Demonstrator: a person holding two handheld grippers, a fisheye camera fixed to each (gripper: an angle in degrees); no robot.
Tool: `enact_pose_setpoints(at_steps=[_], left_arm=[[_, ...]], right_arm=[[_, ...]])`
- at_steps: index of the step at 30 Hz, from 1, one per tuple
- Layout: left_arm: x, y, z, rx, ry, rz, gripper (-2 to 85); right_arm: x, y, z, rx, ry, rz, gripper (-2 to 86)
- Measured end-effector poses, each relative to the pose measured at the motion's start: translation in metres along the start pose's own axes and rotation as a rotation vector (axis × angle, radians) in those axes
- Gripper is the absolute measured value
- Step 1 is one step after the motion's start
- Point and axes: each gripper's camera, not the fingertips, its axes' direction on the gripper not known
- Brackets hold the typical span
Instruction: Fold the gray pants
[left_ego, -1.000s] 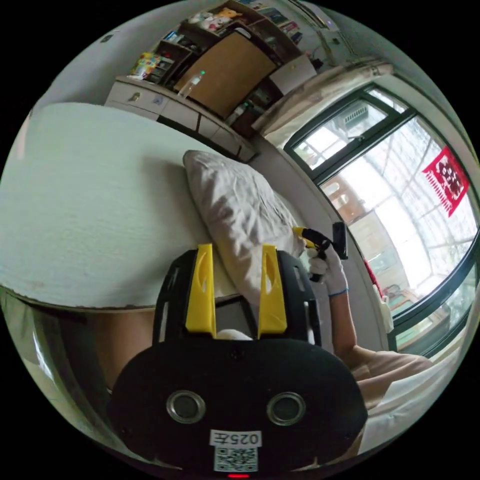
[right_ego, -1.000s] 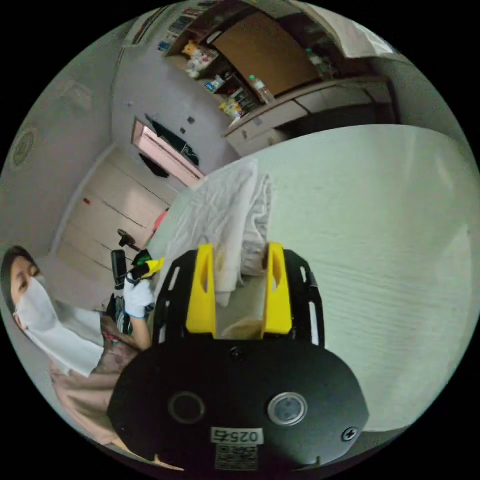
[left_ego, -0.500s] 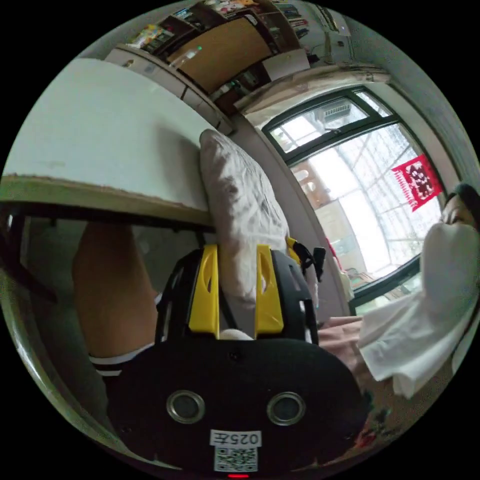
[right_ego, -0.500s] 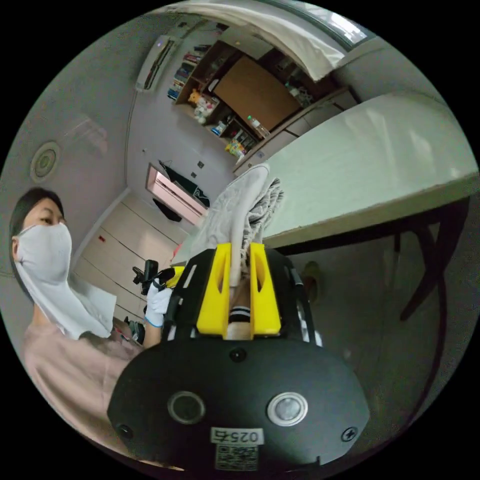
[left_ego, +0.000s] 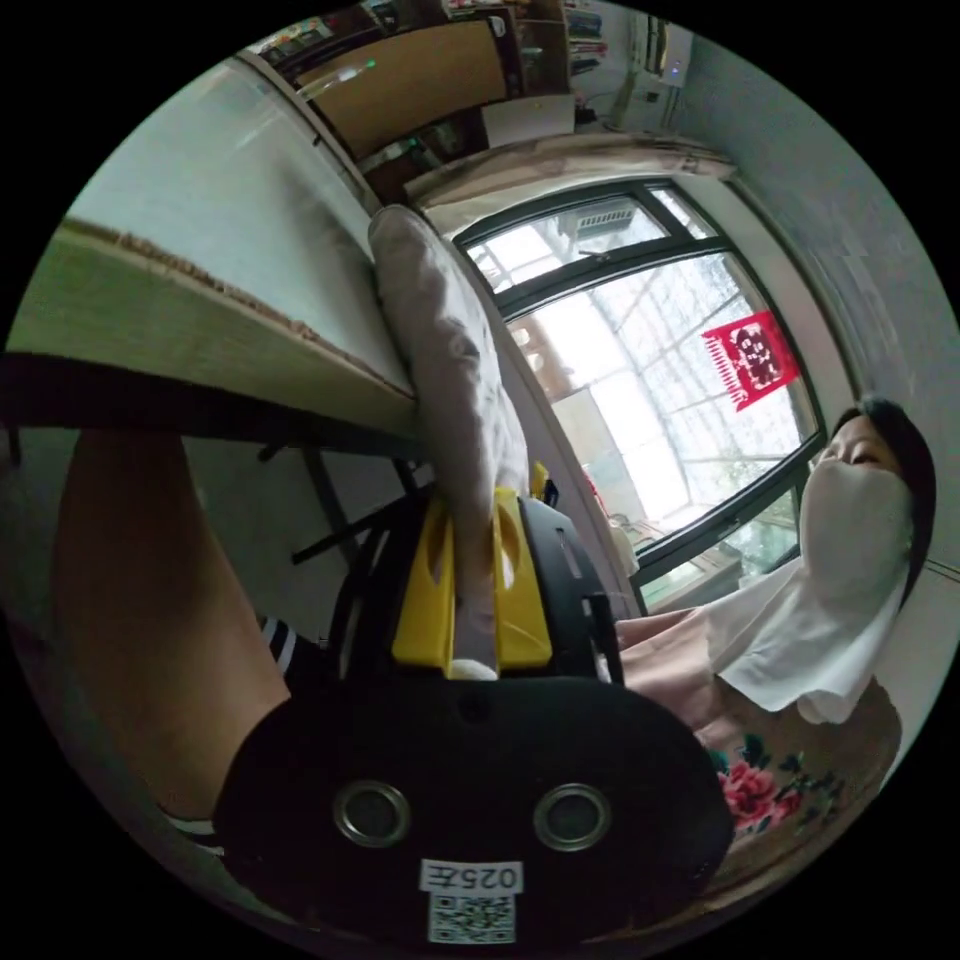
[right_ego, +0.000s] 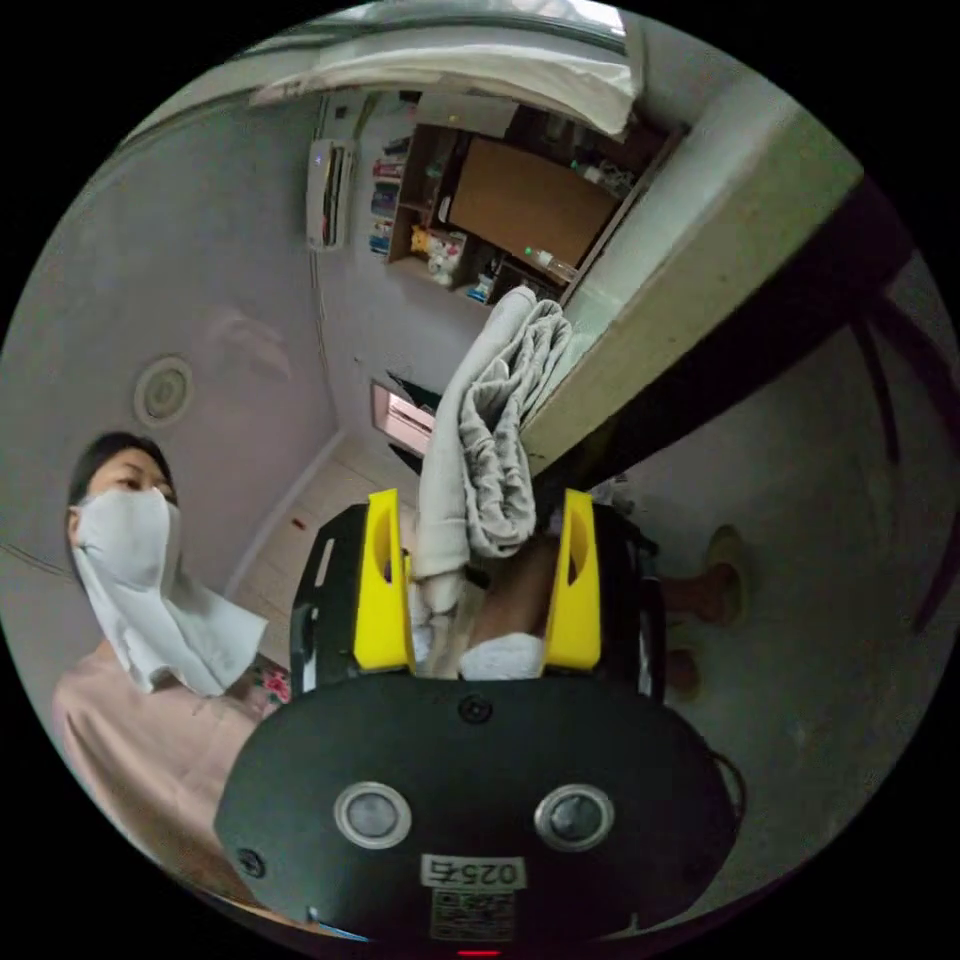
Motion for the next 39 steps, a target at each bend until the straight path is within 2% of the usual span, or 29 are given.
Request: enact_pose_setpoints(at_steps=[6,10,13,15,18,23,27,29,32,36,39], left_arm=[[0.012,0.031,0.016,-0.008,0.135,0.036,-0.3],[0.035,0.069,0.018,0.010,0.107,0.075,-0.6],[0.068,0.108,0.011,0.090,0.053,0.128,-0.6],[0.094,0.138,0.005,0.154,0.002,0.155,-0.6],[0.145,0.198,0.002,0.302,-0.096,0.217,-0.6],[0.233,0.319,0.026,0.641,-0.234,0.200,-0.5],[0.290,0.400,0.069,0.870,-0.371,0.181,-0.4],[0.336,0.441,0.113,1.014,-0.557,0.225,-0.3],[0.383,0.463,0.154,1.119,-0.733,0.295,0.4],[0.410,0.468,0.155,1.182,-0.714,0.399,1.2],[0.402,0.477,0.127,1.229,-0.567,0.372,1.2]], right_arm=[[0.001,-0.001,0.018,-0.009,-0.110,0.018,15.9],[0.012,0.009,0.042,-0.026,-0.356,0.067,9.1],[-0.019,0.025,0.051,-0.011,-0.296,-0.048,7.0],[-0.041,0.027,0.064,-0.075,-0.291,-0.105,6.1],[-0.076,0.014,0.100,-0.251,-0.376,-0.150,5.2],[-0.139,0.007,0.199,-0.569,-0.663,-0.237,4.6],[-0.175,0.035,0.276,-0.822,-0.874,-0.179,4.4],[-0.205,0.060,0.314,-0.954,-0.976,-0.139,4.4],[-0.248,0.080,0.347,-1.085,-1.041,-0.113,4.3],[-0.290,0.098,0.382,-1.166,-1.029,-0.019,4.3],[-0.315,0.120,0.423,-1.276,-0.909,0.082,4.3]])
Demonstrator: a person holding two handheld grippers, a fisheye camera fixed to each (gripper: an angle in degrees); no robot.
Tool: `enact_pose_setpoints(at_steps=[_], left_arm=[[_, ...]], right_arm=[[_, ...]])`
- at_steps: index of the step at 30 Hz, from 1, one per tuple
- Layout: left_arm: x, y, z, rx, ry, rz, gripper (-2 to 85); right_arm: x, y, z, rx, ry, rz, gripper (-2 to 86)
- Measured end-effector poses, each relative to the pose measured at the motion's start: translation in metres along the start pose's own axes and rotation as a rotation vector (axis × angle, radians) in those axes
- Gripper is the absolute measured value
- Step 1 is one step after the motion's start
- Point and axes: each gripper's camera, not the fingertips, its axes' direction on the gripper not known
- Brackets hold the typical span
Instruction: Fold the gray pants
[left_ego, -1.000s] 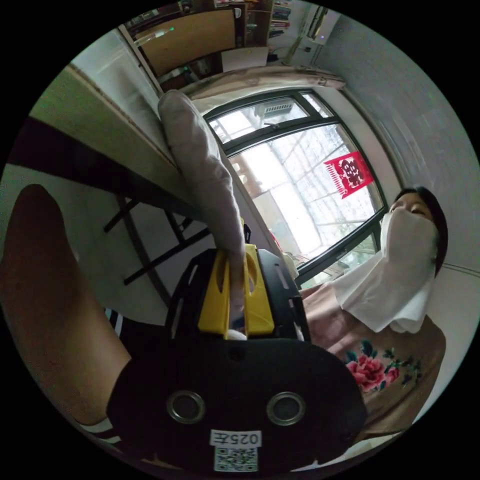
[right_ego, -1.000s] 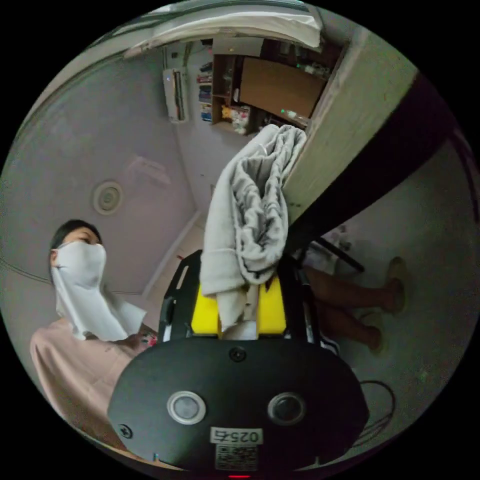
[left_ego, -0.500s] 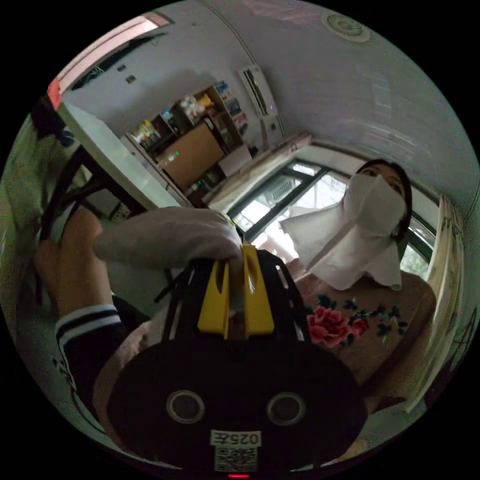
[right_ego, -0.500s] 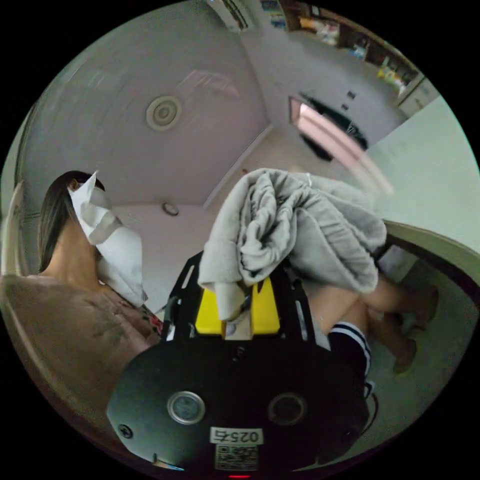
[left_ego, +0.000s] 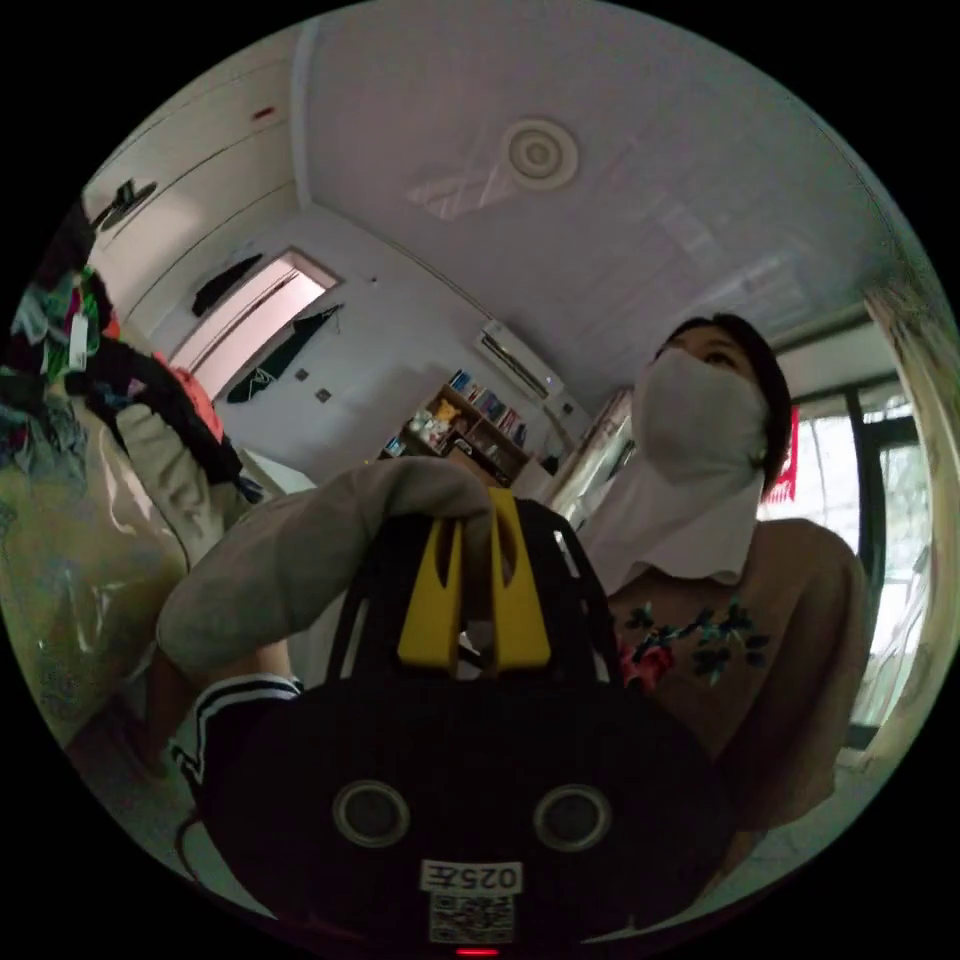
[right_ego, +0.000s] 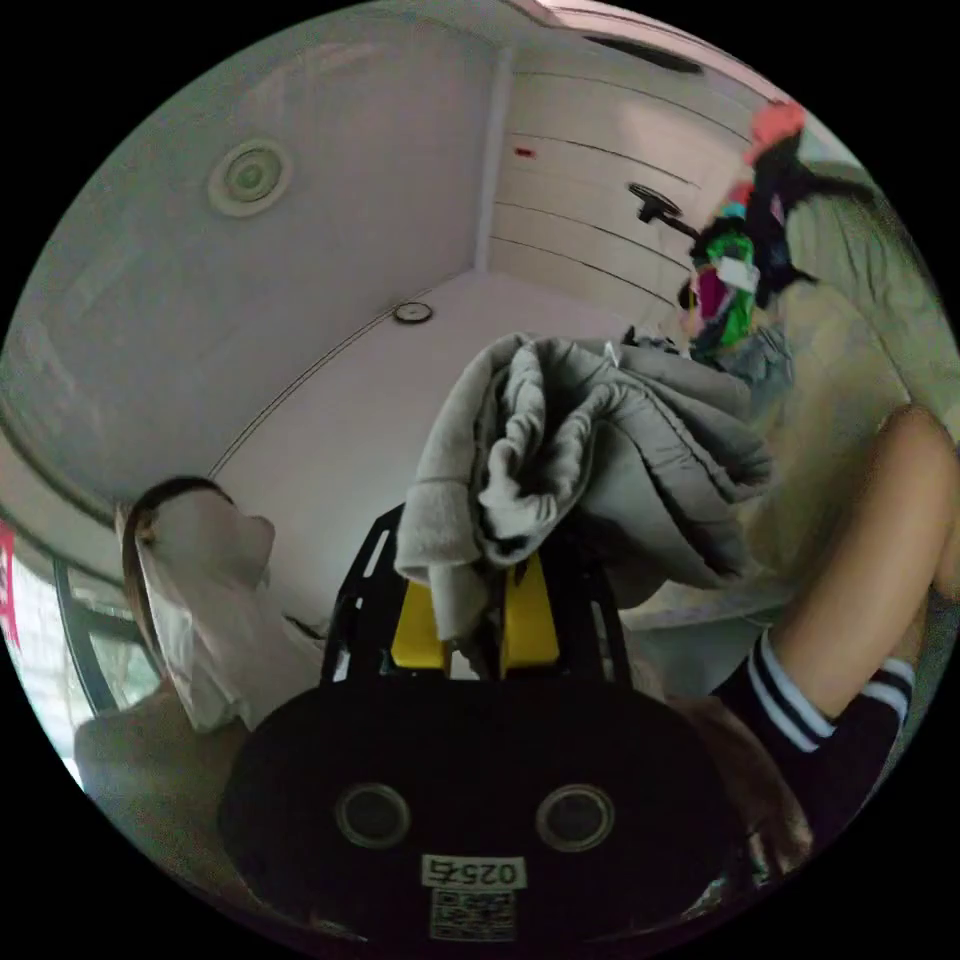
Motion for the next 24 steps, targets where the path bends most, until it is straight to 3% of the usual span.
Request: enact_pose_setpoints(at_steps=[4,6,10,14,18,20,24], left_arm=[[-0.054,-0.016,-0.033,0.087,0.001,-0.215,-0.2],[-0.064,-0.047,-0.048,0.065,-0.026,-0.197,-0.6],[-0.043,-0.199,-0.077,-0.002,-0.098,-0.033,-0.9],[0.011,-0.352,-0.093,-0.020,-0.199,0.008,-0.8],[0.011,-0.417,-0.119,-0.044,-0.507,-0.015,-0.5],[-0.045,-0.431,-0.152,-0.119,-0.743,-0.235,-0.1],[-0.163,-0.398,-0.207,-0.205,-0.834,-0.715,-0.6]], right_arm=[[0.046,-0.067,0.058,-0.088,0.144,0.197,4.3],[0.058,-0.115,0.099,-0.180,0.165,0.164,4.3],[0.024,-0.255,0.227,-0.333,0.096,-0.049,4.7],[-0.058,-0.347,0.332,-0.262,0.024,-0.374,5.0],[-0.028,-0.379,0.399,-0.150,-0.023,-0.212,5.2],[0.022,-0.370,0.445,-0.138,0.188,-0.128,5.6],[0.095,-0.322,0.526,-0.382,0.654,-0.193,5.6]])
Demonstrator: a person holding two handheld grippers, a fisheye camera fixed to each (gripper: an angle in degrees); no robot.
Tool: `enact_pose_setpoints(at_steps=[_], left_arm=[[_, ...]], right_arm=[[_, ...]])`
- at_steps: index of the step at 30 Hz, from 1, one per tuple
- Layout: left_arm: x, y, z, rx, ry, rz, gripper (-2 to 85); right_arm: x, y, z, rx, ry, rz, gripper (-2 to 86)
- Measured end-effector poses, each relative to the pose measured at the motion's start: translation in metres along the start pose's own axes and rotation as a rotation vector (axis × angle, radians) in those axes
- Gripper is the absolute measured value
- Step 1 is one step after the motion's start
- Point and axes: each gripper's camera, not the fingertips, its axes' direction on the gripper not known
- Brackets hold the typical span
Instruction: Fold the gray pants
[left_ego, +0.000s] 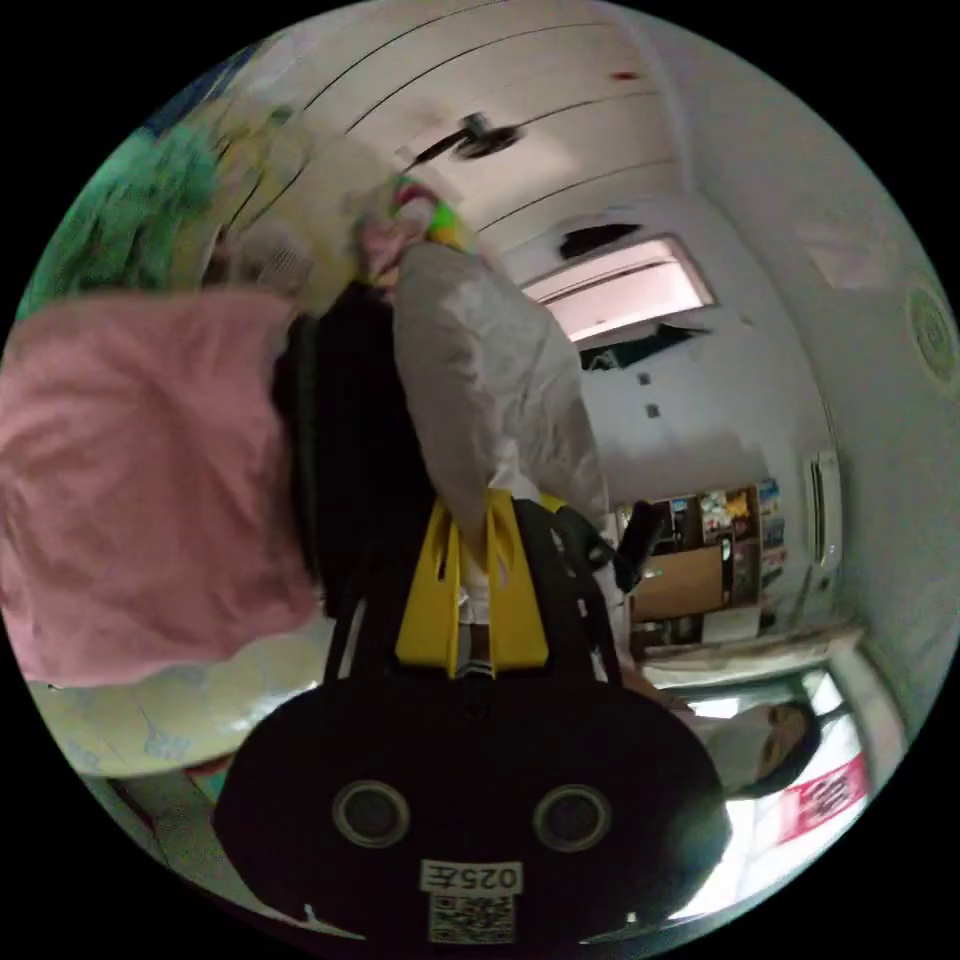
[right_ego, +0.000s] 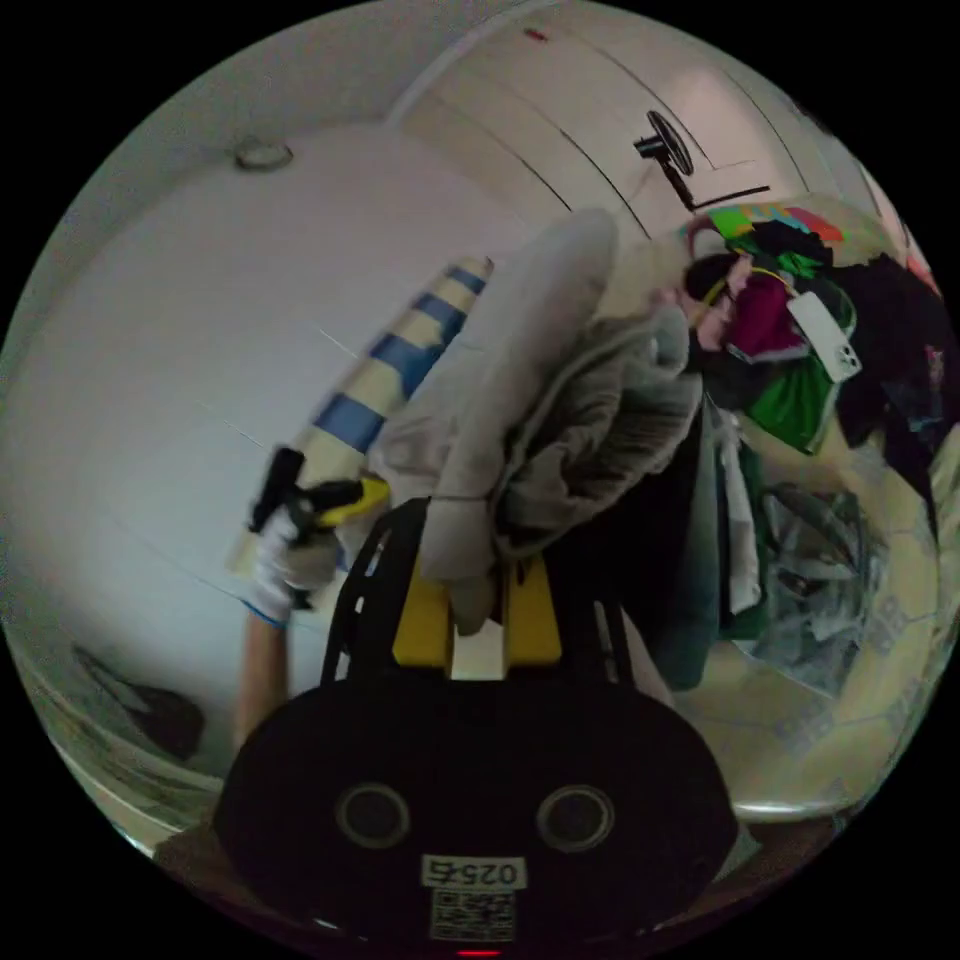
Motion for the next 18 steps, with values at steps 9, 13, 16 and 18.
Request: enact_pose_setpoints(at_steps=[9,13,16,18], left_arm=[[-0.006,0.037,0.009,0.002,0.033,0.066,-0.3],[0.005,0.078,-0.006,0.045,0.006,0.169,1.5],[0.004,0.125,-0.035,0.150,-0.005,0.192,1.4],[0.017,0.155,-0.057,0.250,-0.024,0.218,-0.3]], right_arm=[[-0.001,0.024,0.011,0.081,-0.164,0.118,7.2],[0.007,0.040,-0.014,0.086,-0.344,0.128,9.6],[0.006,0.068,-0.057,0.168,-0.289,0.014,8.4],[-0.002,0.080,-0.091,0.253,-0.205,-0.076,4.2]])
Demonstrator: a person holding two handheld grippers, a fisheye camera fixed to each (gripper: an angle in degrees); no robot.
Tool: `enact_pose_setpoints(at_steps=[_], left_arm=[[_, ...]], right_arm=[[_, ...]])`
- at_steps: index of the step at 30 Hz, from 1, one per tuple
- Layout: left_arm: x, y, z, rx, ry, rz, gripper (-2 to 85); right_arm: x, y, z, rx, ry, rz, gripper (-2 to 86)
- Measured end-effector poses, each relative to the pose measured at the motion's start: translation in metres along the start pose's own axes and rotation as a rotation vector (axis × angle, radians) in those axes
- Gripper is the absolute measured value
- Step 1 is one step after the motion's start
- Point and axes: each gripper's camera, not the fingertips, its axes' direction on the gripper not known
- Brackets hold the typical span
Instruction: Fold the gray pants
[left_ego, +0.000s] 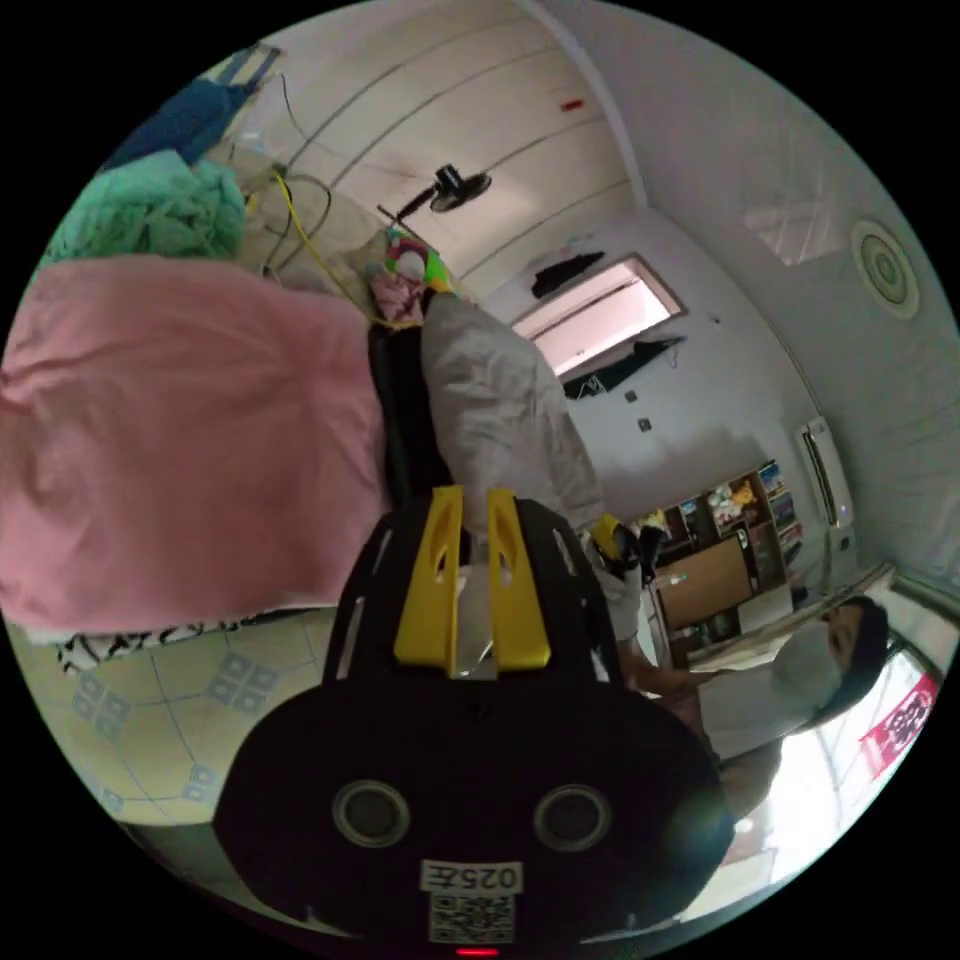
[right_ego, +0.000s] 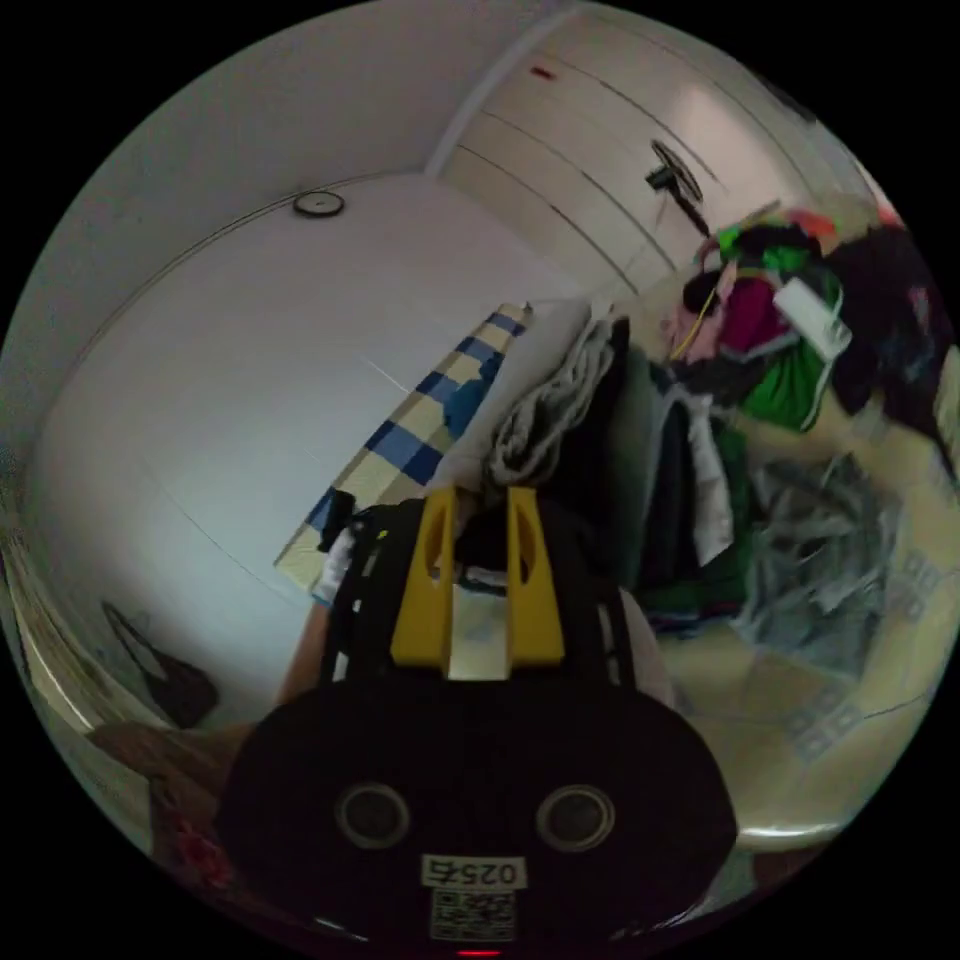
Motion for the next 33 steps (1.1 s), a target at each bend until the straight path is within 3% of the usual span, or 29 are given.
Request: enact_pose_setpoints(at_steps=[2,5,6,8,13,15,17,19,25,27,29,31,33], left_arm=[[0.049,0.014,-0.027,0.111,0.016,0.118,-0.9],[0.123,0.000,-0.013,0.097,-0.111,0.249,-0.9],[0.136,-0.005,-0.003,0.073,-0.158,0.274,-0.9],[0.166,-0.020,0.056,-0.108,-0.276,0.342,-0.9],[0.137,0.004,0.162,-0.357,-0.447,0.304,-0.9],[0.123,0.022,0.154,-0.259,-0.342,0.275,-1.0],[0.114,0.041,0.136,-0.183,-0.233,0.255,-1.0],[0.125,0.056,0.127,-0.107,-0.245,0.294,-0.9],[0.241,0.149,0.117,0.365,-0.214,0.675,-0.9],[0.275,0.179,0.132,0.430,-0.232,0.824,-0.8],[0.303,0.223,0.156,0.602,-0.266,0.919,-0.8],[0.311,0.246,0.178,0.711,-0.262,0.888,-0.6],[0.314,0.252,0.205,0.712,-0.168,0.829,-0.3]], right_arm=[[-0.042,-0.016,-0.033,0.197,0.123,-0.210,0.2],[-0.088,-0.081,-0.011,0.262,0.152,-0.376,-0.7],[-0.095,-0.099,0.005,0.213,0.184,-0.405,-0.8],[-0.104,-0.157,0.085,-0.076,0.326,-0.430,-0.9],[-0.043,-0.166,0.209,-0.505,0.486,-0.378,-1.0],[-0.031,-0.155,0.205,-0.409,0.480,-0.309,-1.0],[-0.037,-0.141,0.203,-0.356,0.498,-0.391,-1.0],[-0.047,-0.136,0.209,-0.375,0.522,-0.447,-1.0],[-0.080,-0.122,0.214,-0.297,0.629,-0.549,-1.0],[-0.090,-0.112,0.191,-0.205,0.685,-0.547,-1.0],[-0.097,-0.084,0.131,-0.078,0.672,-0.576,-0.9],[-0.093,-0.056,0.067,-0.002,0.577,-0.577,-0.9],[-0.081,-0.028,0.000,0.064,0.503,-0.571,-0.8]])
